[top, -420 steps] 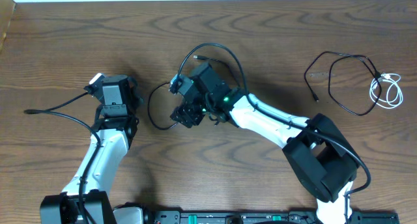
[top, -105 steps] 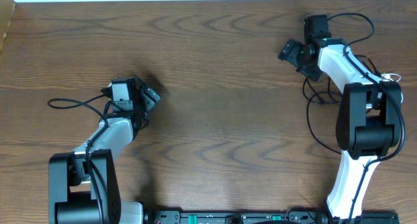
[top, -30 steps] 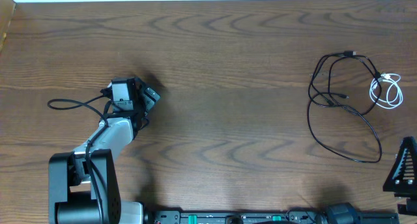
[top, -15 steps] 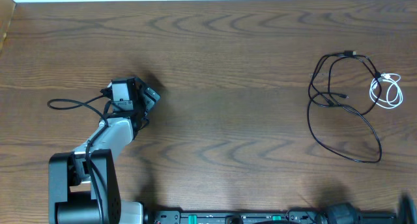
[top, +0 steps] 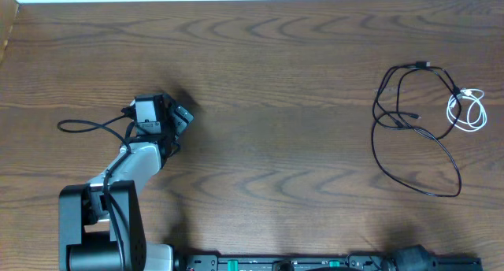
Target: Untangle cables
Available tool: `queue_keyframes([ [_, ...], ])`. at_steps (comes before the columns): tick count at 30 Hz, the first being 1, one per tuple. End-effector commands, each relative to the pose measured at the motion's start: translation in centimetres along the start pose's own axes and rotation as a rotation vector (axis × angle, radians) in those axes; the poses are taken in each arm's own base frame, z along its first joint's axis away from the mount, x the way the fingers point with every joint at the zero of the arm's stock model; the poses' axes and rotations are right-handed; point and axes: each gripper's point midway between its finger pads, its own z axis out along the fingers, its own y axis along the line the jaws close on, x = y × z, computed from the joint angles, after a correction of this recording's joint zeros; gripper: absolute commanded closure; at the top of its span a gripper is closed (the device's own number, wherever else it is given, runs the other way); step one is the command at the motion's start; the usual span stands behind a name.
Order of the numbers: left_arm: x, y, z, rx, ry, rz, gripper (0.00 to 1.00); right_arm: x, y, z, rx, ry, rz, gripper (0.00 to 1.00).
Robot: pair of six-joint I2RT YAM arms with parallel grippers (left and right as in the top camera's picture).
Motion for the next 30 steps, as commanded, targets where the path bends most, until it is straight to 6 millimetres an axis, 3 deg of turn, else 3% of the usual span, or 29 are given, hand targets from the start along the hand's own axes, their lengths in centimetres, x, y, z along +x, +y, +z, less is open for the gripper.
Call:
queue_keyframes([
  [1,-0.2,0.1,0.1,-0.007,-0.002,-0.003,0.02,0.7,0.7,0.3,-0.073,0.001,-0.025,0.01],
  [6,-0.2,0.1,0.1,-0.008,-0.002,-0.003,0.02,4.1,1.2,2.7,-0.111,0.060,0.015,0.01],
  [10,-0.2,0.1,0.1,-0.007,-0.002,-0.003,0.02,7.4,0.7,5.4,-0.047,0.113,0.109,0.01],
  [19,-0.2,0.1,0.1,-0.007,-0.002,-0.003,0.02,15.5,2.6,10.1,-0.054,0.174,0.182,0.01],
  [26,-0.2,0.1,0.1,-0.007,-0.002,-0.003,0.02,24.9,5.3,10.8,-0.094,0.351,0.199,0.01],
  [30,-0.2,0.1,0.1,-0.008,-0.002,-0.003,0.02,29.3,6.7,10.3,-0.089,0.452,0.313,0.01],
])
